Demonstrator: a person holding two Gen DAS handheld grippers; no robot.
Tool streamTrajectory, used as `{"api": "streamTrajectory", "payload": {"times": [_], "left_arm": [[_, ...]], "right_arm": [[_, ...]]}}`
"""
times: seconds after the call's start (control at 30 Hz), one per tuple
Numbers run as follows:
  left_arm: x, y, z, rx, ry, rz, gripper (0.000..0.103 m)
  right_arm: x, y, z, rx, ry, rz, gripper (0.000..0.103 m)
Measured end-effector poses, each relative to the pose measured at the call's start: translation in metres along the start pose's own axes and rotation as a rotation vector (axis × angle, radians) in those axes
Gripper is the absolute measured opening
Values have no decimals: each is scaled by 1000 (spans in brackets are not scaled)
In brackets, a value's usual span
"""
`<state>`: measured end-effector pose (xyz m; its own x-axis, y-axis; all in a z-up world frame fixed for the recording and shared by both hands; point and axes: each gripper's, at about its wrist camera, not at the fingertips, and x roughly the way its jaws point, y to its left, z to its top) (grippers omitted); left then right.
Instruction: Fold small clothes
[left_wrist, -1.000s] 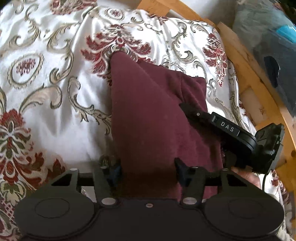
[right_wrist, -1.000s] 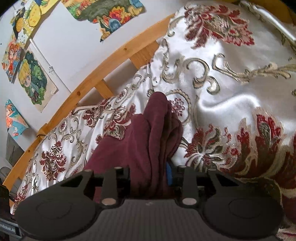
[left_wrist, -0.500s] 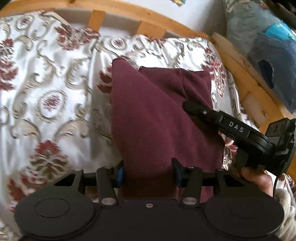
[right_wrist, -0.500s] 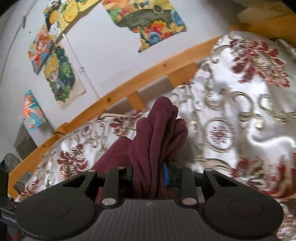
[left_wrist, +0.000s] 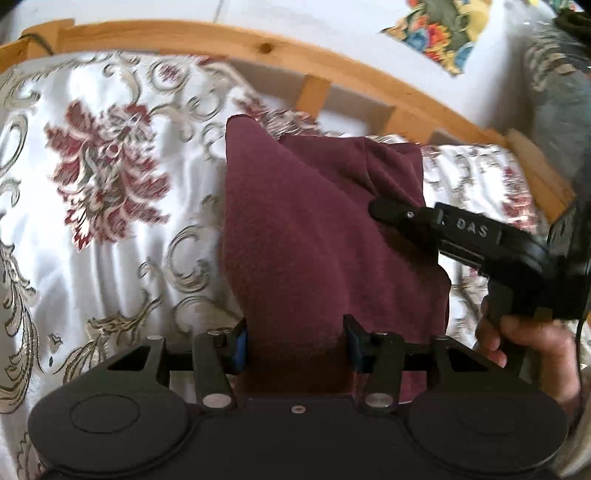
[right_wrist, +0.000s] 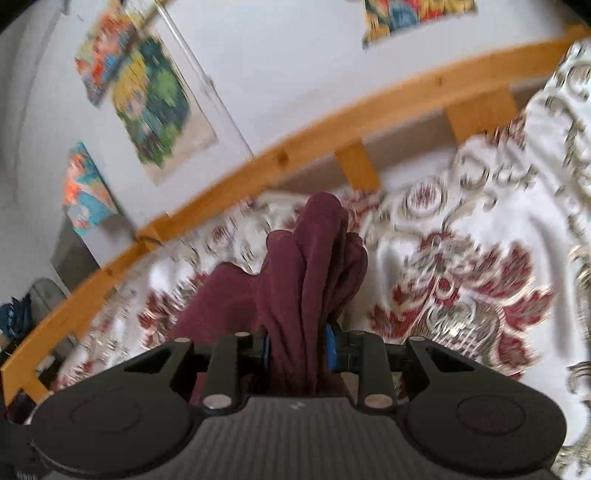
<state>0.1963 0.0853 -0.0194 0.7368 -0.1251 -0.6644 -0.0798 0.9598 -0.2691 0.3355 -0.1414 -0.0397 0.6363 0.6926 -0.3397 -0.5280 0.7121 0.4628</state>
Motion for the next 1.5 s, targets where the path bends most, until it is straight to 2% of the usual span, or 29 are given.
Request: {"api": "streamTrajectory", "payload": {"times": [0.13,0.23,0.3,0.4,0.6,0.67,0.83,1.07,1.3,1.5], "left_arm": [[16,9,-8,-53,27,14,56],[18,4,-11,-21,14,27,58],[20,3,-13,-6,13,35,60],[21,4,-13,-13,12,40,63],[18,1,-13,-6,17,61,74],[16,0,-12,-4,15,79,84],[5,-6,-13,4,-10,133,99],[-15,-17,-14,48,-67,195,102],[-54,-23,-22,78,-123,248,102],[-96,-24,-39,99,-200,259,102]], "right_arm": [[25,-2,-7,-53,86,-66,32],[27,-6,-11,-71,96,-97,36],[25,-8,-11,-80,92,-123,43],[21,-12,-10,-90,94,-156,62],[7,-8,-16,-161,95,-229,80],[3,-3,-17,-194,93,-253,84],[-10,3,-20,-234,53,-320,102],[-38,8,-24,-196,-8,-376,103],[-90,31,-35,-177,-70,-346,103],[-145,68,-52,-234,-165,-333,103]]}}
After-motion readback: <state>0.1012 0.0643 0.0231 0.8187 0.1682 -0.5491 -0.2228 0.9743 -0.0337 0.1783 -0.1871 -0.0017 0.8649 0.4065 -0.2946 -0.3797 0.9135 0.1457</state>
